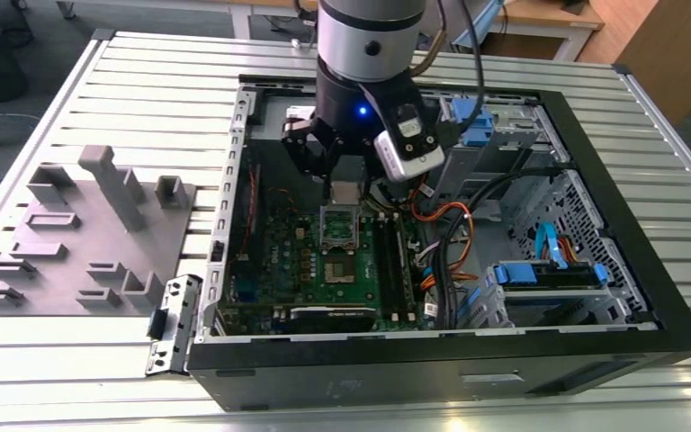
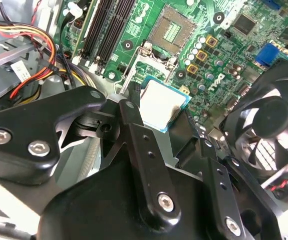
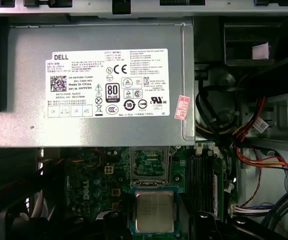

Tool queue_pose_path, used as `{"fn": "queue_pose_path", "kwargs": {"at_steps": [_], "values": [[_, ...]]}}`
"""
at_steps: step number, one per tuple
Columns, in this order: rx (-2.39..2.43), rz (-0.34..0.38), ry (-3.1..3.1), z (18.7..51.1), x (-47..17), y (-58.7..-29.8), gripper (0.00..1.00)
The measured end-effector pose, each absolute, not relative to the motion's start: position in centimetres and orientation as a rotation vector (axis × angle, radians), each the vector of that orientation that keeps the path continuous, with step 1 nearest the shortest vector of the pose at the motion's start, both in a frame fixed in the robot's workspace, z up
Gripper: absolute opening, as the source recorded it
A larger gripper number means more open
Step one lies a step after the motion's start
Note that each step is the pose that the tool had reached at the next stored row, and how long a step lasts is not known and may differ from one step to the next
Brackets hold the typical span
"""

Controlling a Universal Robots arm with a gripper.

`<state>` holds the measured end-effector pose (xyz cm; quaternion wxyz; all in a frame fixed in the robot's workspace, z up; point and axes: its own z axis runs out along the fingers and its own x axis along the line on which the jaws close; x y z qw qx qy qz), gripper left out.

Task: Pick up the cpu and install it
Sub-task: 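Place the cpu into insertion slot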

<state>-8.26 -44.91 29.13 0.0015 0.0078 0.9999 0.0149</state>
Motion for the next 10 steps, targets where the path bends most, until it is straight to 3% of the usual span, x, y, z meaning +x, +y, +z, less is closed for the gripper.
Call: {"fn": "queue_pose_path", "kwargs": {"at_steps": [10], "values": [[0.025,0.04,3.138,27.3,-8.3,-45.0,0.47]]}}
